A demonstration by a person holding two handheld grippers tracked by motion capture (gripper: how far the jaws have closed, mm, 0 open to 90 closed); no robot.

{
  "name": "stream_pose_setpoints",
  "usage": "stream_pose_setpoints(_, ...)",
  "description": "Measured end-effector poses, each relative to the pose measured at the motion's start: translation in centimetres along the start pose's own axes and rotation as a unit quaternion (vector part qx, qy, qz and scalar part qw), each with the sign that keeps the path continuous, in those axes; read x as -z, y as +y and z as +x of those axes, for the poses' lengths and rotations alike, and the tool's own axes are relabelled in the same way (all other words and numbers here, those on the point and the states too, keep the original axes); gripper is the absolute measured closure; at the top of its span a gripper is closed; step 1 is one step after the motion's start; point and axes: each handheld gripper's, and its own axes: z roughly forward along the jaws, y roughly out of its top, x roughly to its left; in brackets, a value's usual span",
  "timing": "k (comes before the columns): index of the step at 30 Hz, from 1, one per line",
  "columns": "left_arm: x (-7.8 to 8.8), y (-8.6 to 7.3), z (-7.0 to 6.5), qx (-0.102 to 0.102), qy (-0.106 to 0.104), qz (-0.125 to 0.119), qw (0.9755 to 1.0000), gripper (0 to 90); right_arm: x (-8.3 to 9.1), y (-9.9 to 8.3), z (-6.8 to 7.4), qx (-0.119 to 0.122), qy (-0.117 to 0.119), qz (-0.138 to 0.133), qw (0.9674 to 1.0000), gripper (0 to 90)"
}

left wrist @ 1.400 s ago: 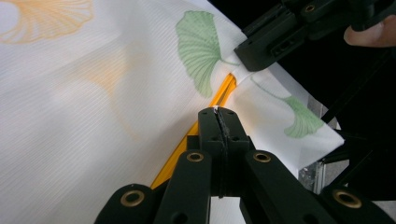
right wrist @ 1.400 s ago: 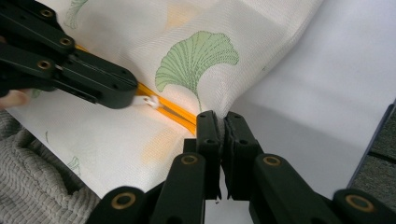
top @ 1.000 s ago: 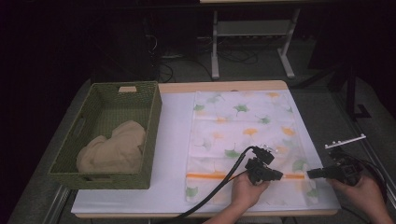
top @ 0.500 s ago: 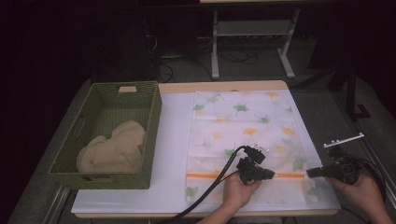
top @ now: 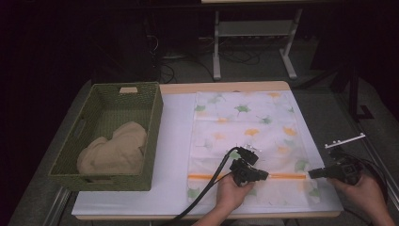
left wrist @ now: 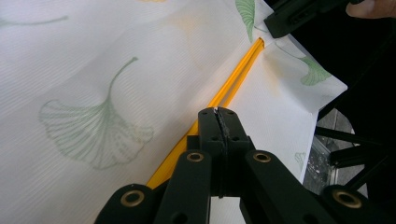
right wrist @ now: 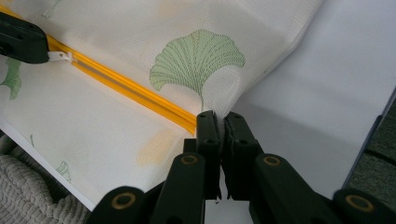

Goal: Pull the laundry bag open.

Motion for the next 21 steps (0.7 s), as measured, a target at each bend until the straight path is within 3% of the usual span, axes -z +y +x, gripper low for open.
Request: stream_pose_setpoints(21, 3.7, -2.1, 2.0, 0.02, 0.021, -0.013, 0.9995, 90.0, -0.1, 0.3, -0.1, 0.0, -0.008, 0.003, 1.0, 85.4)
